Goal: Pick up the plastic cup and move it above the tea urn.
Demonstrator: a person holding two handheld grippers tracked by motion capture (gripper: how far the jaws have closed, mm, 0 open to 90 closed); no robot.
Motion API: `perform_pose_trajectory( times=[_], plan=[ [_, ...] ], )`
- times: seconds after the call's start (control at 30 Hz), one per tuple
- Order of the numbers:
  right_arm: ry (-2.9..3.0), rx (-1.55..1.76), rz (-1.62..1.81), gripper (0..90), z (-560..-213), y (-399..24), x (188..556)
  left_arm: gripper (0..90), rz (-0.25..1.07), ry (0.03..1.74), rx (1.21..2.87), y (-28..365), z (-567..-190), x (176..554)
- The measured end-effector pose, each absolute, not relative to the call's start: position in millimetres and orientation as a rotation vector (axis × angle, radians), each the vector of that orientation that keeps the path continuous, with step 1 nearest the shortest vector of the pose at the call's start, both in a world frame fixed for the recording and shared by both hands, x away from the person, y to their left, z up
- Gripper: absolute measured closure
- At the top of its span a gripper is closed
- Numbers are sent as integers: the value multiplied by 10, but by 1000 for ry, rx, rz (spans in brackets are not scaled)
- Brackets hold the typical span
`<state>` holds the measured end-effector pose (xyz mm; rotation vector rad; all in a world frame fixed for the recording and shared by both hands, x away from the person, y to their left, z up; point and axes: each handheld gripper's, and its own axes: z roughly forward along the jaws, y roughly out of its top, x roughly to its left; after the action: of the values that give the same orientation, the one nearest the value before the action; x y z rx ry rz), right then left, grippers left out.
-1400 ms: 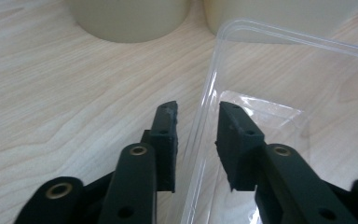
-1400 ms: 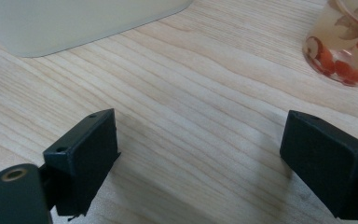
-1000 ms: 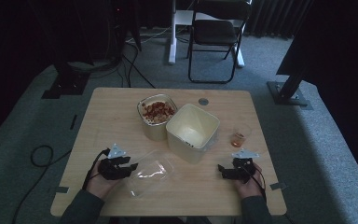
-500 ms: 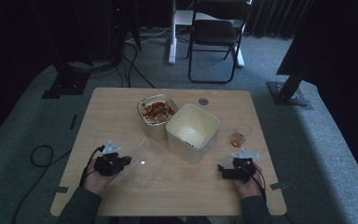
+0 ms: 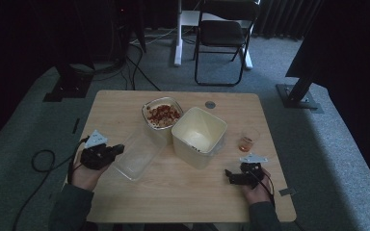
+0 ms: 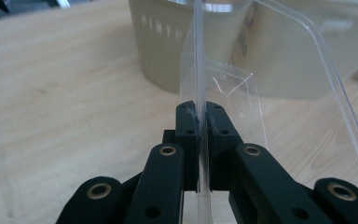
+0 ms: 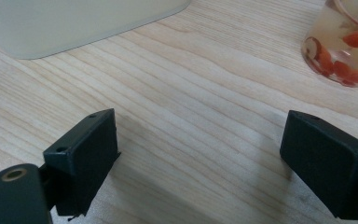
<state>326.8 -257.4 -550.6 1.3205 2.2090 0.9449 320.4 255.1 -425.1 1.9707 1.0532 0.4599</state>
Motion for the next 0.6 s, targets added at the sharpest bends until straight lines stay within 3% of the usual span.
perform_pose_trajectory(
  times=[0.3, 0.5, 0.6],
  plan=[
    [2207, 1320, 946, 107, -5506, -2573, 3269, 860, 491, 993, 1927, 2548, -3777, 3381],
    [2206, 1323, 946, 107, -5506, -2571, 3269, 858, 474, 927, 1928, 2296, -3533, 3598],
    [2206, 1323, 946, 107, -5506, -2572, 3269, 857, 435, 872, 1948, 1983, -3494, 3769]
  ],
)
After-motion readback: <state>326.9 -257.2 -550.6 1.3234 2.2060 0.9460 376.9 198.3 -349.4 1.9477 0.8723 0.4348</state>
